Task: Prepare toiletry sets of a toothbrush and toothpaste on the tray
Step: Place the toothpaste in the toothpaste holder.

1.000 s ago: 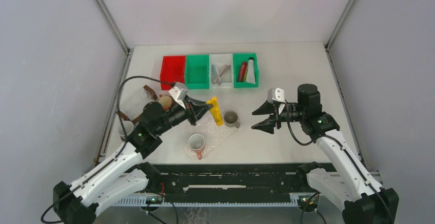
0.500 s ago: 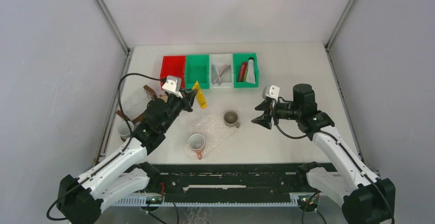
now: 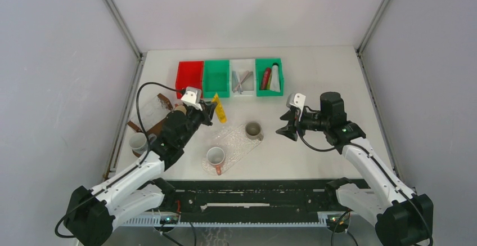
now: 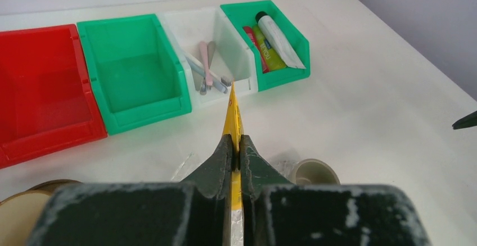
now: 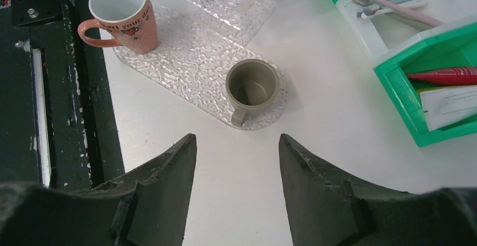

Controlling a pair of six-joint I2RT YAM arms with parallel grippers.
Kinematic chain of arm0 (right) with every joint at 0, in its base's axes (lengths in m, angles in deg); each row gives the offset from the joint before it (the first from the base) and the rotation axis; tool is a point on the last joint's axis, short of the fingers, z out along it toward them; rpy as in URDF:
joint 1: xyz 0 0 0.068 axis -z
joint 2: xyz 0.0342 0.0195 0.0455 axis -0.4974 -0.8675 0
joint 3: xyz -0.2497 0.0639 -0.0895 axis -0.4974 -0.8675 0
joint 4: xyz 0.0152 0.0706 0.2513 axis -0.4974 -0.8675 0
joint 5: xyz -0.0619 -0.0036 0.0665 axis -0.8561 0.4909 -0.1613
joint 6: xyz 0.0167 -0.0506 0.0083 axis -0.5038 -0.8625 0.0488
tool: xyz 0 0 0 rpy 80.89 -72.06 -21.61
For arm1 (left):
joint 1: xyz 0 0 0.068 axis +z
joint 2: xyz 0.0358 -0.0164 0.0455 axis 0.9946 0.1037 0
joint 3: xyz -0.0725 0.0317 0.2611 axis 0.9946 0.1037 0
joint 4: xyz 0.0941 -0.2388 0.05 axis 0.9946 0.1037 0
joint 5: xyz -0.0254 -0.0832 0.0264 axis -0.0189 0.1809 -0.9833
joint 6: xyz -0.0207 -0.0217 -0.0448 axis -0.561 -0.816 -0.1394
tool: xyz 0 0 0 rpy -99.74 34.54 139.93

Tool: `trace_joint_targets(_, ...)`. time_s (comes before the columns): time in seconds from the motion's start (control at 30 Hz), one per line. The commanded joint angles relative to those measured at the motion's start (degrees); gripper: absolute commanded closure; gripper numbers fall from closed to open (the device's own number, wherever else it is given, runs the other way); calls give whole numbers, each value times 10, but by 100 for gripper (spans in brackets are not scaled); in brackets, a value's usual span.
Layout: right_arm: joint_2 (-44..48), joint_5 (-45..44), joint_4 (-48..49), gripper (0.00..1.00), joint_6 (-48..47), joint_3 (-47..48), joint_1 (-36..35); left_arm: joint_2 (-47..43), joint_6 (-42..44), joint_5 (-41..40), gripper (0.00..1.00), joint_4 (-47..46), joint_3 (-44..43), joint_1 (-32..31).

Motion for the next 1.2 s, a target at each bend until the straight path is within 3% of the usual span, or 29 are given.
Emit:
trace_joint_targets(0.0,0,0,24,37,-9,0,-4,-8,-6,-3,100,-43,13,4)
trace_joint_targets(0.53,0,0,22,37,-10,0,-3,32,-7,11,100,-56,22,4)
trace_joint_targets(0.93,-2,0,21,37,-11,0,-4,81,41,8,99,-167,70,4)
trace_joint_targets(1.03,-3,-1,21,37,-12,0,-4,94,56,8,94,-193,81,4)
trace_joint_targets(1.17,-5,-1,20,37,-13,0,-5,104,66,9,79,-202,87,4)
